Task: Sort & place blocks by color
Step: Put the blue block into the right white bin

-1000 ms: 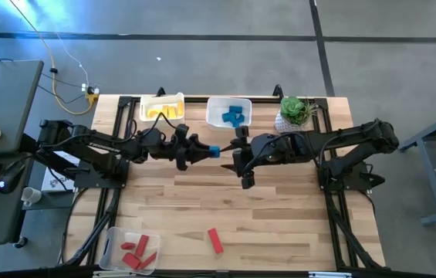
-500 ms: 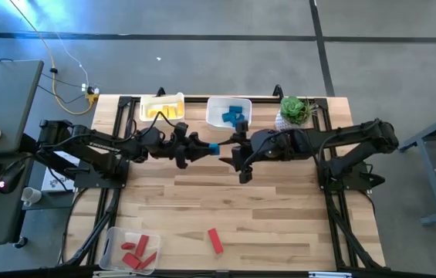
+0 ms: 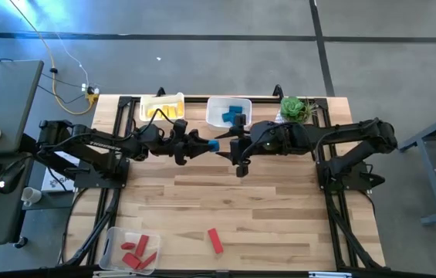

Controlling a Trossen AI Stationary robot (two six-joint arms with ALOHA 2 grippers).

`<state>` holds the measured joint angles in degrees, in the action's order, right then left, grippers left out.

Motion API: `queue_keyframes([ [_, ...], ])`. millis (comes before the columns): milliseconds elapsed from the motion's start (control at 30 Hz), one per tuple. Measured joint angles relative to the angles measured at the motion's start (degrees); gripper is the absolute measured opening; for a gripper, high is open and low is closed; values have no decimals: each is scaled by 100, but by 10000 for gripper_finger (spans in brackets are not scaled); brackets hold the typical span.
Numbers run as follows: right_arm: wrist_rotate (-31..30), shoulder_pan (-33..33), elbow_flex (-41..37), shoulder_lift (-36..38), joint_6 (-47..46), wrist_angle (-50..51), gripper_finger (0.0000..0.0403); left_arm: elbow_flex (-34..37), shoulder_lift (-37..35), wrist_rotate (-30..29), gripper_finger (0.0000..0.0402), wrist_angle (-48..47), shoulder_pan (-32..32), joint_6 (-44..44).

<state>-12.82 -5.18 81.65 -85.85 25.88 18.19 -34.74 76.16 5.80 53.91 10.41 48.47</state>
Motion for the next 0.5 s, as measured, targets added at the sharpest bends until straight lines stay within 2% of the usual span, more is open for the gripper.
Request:
queue_keyframes([
  [300,-173,1,-1,-398,304,-189,202,0,0,136,111,-2,9,-1],
  [500,-162,0,-2,-374,282,-222,178,0,0,212,112,-10,9,-20],
])
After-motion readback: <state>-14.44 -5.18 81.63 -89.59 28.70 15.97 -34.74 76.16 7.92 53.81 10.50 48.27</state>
